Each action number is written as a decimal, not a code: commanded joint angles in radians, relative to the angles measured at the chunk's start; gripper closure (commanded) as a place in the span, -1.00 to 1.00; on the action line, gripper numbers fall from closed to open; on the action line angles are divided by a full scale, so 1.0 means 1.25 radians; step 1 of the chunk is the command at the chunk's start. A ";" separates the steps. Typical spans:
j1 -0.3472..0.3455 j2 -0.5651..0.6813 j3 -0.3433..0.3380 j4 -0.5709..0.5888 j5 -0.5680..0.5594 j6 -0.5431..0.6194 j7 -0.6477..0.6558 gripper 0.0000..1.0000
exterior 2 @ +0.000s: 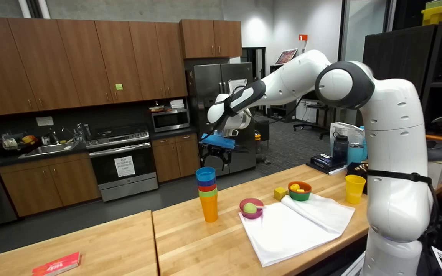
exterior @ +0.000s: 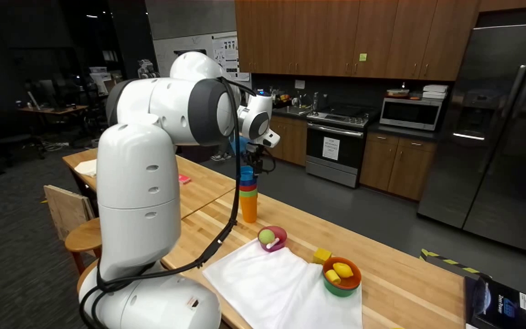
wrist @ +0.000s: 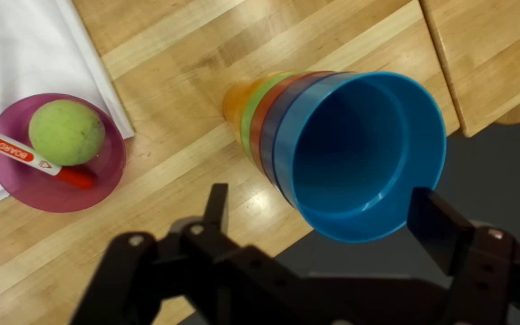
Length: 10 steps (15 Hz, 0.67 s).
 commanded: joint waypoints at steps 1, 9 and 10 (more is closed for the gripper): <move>0.015 0.039 -0.006 0.058 -0.040 -0.058 0.021 -1.00; 0.030 0.070 -0.009 0.118 -0.095 -0.166 0.020 0.43; 0.031 0.071 -0.008 0.121 -0.094 -0.175 0.017 0.57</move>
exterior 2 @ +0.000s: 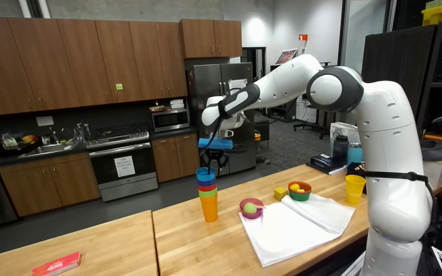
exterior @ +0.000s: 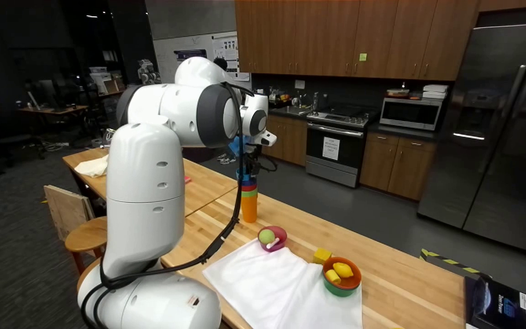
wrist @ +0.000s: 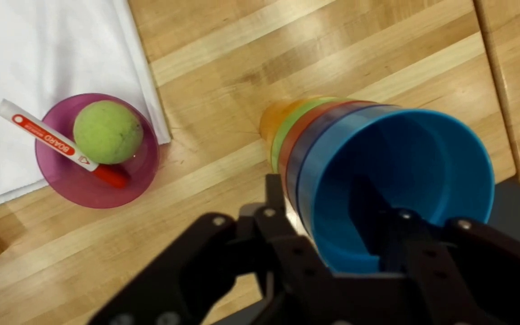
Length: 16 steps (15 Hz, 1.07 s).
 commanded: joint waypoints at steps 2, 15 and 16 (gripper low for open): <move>0.014 0.019 -0.007 0.044 -0.016 -0.054 0.014 0.87; 0.012 -0.020 -0.003 0.039 0.004 -0.055 0.001 0.98; 0.010 -0.027 -0.002 0.038 0.006 -0.057 -0.001 0.98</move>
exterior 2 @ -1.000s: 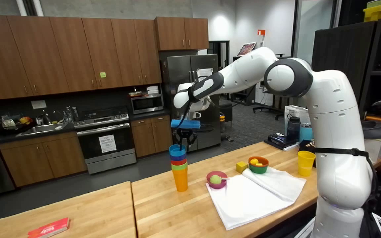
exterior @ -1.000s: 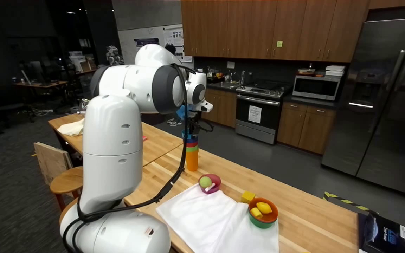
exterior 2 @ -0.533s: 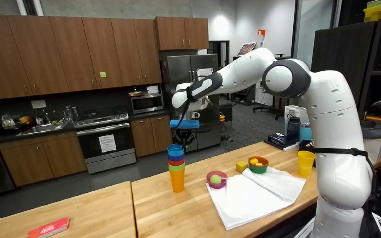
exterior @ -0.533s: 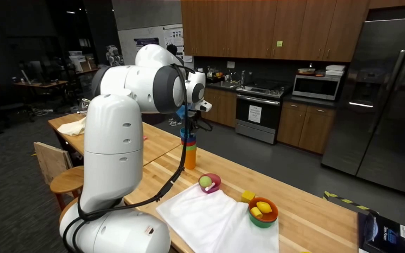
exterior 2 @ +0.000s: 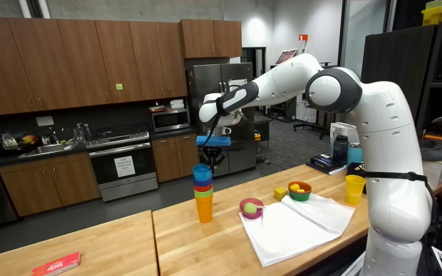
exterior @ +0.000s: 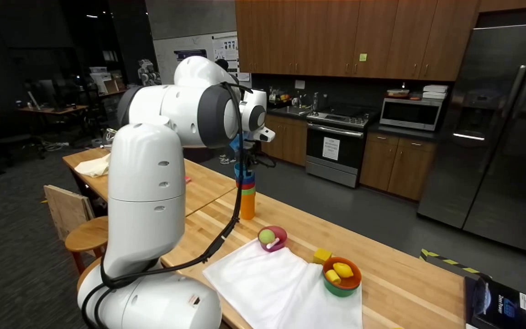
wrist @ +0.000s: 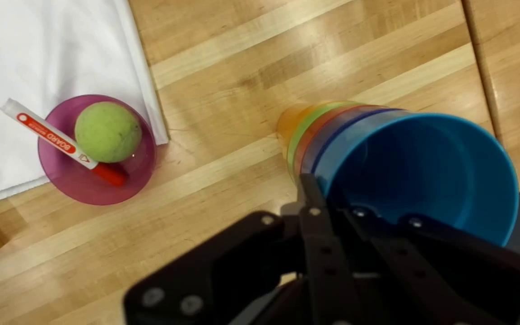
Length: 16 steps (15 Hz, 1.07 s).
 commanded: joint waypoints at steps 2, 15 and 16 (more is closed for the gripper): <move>0.005 -0.045 -0.006 -0.004 -0.006 -0.026 0.008 0.98; -0.027 -0.263 -0.009 -0.125 -0.003 0.046 0.035 0.98; -0.032 -0.283 -0.007 -0.140 -0.003 0.060 0.040 0.98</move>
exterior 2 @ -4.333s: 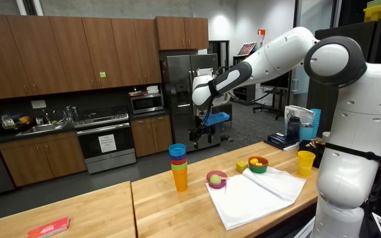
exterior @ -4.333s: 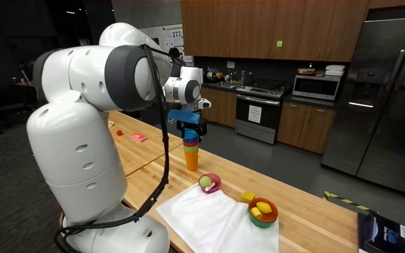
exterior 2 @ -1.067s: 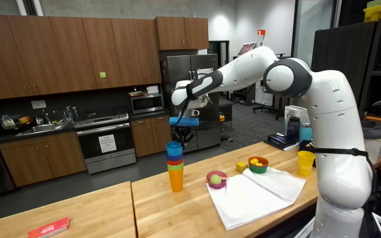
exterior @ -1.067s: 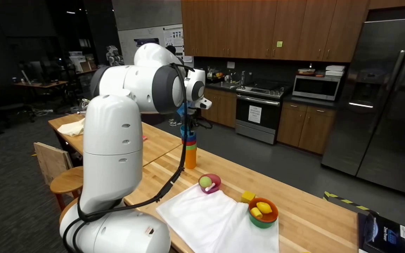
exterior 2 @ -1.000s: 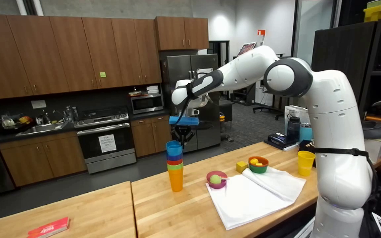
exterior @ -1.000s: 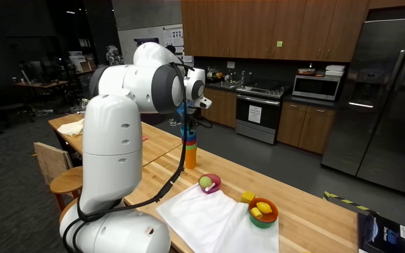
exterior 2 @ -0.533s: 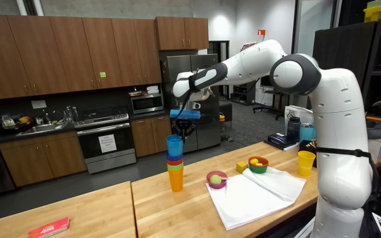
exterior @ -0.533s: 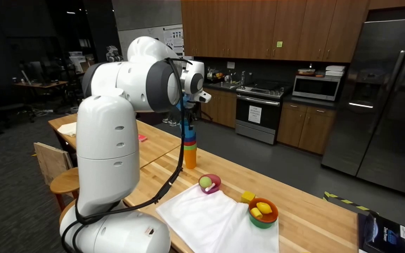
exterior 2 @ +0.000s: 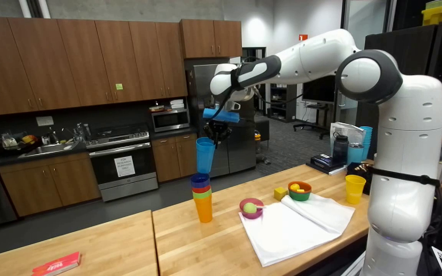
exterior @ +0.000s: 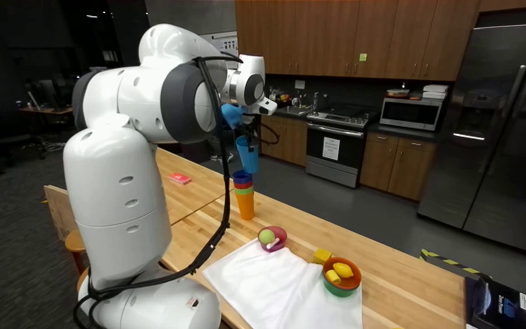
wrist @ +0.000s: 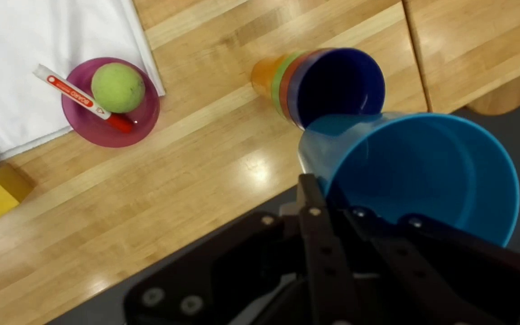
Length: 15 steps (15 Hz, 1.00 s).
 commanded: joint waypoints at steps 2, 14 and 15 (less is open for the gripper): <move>-0.021 -0.128 0.003 -0.107 0.012 0.056 0.013 0.98; -0.131 -0.198 -0.026 -0.251 0.005 0.109 0.156 0.98; -0.137 -0.197 -0.029 -0.263 0.005 0.114 0.168 0.98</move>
